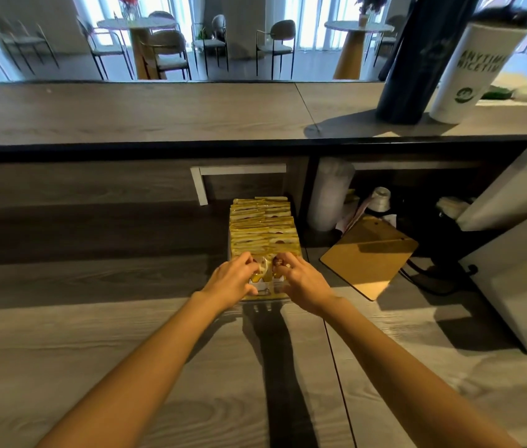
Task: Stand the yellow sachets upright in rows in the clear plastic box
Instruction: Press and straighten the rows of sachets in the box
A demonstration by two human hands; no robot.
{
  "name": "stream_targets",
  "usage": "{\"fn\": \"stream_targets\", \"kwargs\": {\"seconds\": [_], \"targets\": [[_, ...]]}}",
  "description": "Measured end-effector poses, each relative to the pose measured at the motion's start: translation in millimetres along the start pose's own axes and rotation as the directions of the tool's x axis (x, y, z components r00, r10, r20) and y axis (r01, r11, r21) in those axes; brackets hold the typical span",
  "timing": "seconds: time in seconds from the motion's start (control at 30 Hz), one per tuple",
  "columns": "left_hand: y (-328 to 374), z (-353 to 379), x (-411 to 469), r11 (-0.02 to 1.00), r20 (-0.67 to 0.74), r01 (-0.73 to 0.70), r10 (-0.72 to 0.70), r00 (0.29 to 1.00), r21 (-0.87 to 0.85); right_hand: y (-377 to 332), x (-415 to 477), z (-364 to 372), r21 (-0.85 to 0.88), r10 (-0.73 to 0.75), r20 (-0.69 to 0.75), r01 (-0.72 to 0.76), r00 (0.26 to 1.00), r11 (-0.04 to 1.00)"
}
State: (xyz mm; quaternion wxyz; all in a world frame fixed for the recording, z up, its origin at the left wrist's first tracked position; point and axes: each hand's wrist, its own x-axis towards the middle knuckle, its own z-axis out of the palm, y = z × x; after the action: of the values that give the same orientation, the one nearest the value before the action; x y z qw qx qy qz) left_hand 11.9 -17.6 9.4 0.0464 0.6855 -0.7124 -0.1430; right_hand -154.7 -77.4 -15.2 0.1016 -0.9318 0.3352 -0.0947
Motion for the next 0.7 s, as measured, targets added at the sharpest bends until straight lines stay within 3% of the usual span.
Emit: {"fn": "stream_targets", "kwargs": {"seconds": [0.27,0.7], "targets": [[-1,6,0,0.999,-0.025,0.026,-0.026,0.999,-0.019,0,4,-4,0.031,0.008,0.042,-0.010,0.999,0.999],[1,-11,-12,0.987,-0.064,0.065,-0.075,0.995,-0.147,-2,0,-26,0.068,0.160,0.048,-0.163,0.986,0.984]]}}
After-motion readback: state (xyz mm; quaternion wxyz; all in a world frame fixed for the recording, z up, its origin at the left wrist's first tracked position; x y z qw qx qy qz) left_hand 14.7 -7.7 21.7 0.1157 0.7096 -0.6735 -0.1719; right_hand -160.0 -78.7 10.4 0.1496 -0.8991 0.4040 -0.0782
